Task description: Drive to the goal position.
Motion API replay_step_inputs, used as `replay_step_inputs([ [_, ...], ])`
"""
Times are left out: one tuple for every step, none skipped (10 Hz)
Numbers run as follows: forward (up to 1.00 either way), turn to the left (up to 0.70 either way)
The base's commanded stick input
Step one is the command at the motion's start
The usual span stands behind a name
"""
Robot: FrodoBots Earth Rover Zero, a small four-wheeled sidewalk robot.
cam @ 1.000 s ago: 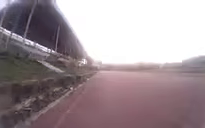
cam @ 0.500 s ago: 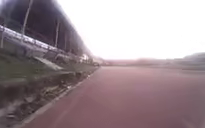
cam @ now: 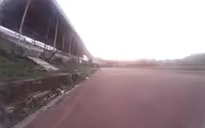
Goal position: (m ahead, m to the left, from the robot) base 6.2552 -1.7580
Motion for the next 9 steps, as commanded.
replay_step_inputs([
  [0.70, 0.00],
  [0.70, 0.00],
  [0.70, 0.00],
  [0.70, -0.08],
  [0.70, -0.20],
  [0.70, -0.31],
  [0.70, -0.18],
  [0.70, 0.00],
  [0.70, 0.00],
])
